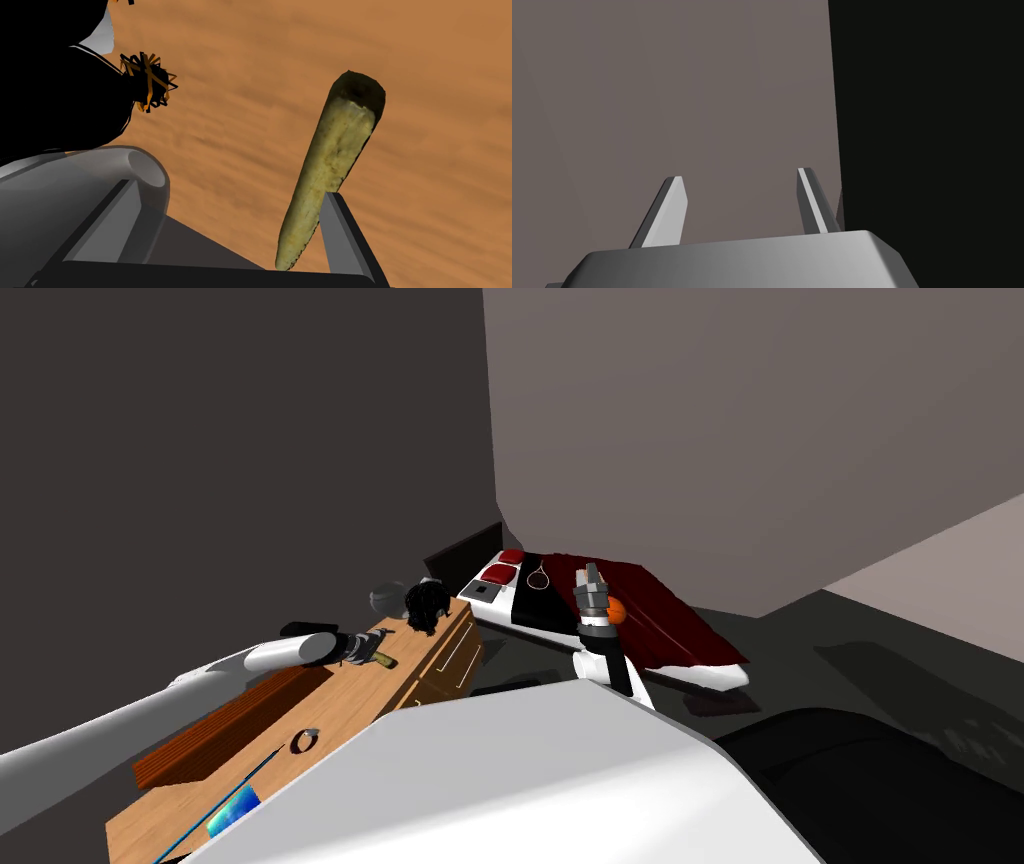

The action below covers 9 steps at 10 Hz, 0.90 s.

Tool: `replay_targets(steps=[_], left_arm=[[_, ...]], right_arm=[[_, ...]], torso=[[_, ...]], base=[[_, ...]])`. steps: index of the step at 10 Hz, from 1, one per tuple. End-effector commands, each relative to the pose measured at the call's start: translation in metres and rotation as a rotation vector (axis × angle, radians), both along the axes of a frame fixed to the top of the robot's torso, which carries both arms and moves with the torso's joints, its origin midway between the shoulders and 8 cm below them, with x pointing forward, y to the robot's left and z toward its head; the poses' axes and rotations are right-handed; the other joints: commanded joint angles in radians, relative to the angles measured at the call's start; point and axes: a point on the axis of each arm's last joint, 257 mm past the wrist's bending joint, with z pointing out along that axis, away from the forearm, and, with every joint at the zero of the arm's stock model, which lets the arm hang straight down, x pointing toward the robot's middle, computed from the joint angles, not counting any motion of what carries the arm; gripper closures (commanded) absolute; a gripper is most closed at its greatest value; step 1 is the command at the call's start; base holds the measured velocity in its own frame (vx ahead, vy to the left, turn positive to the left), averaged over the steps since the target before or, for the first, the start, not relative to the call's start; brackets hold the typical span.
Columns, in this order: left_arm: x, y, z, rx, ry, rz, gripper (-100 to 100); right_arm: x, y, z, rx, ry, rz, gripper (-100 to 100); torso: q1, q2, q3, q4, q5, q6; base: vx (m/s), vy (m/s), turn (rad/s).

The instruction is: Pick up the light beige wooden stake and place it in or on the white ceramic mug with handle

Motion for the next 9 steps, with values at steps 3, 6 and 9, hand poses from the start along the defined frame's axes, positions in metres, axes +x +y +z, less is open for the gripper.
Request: replay_targets(steps=[3,6,9], left_arm=[[-0.055,0.031,-0.029,0.022,0.154,0.049,-100],[-0.094,0.047,-0.046,0.028,0.252,0.079,-100],[-0.137,0.059,-0.065,0.026,0.356,0.106,-100]], right_arm=[[0.0,0.0,0.0,0.0,0.0,0.0,0],[0.0,0.0,0.0,0.0,0.0,0.0,0],[0.0,0.0,0.0,0.0,0.0,0.0,0]], torso=[[0.0,-0.001,-0.001,0.0,0.0,-0.001],[0.0,-0.003,-0.002,-0.001,0.0,0.0],[0.002,-0.005,-0.003,-0.001,0.001,-0.001]], base=[[-0.003,0.044,-0.195],[0.017,0.039,-0.195],[0.05,0.073,-0.182]])
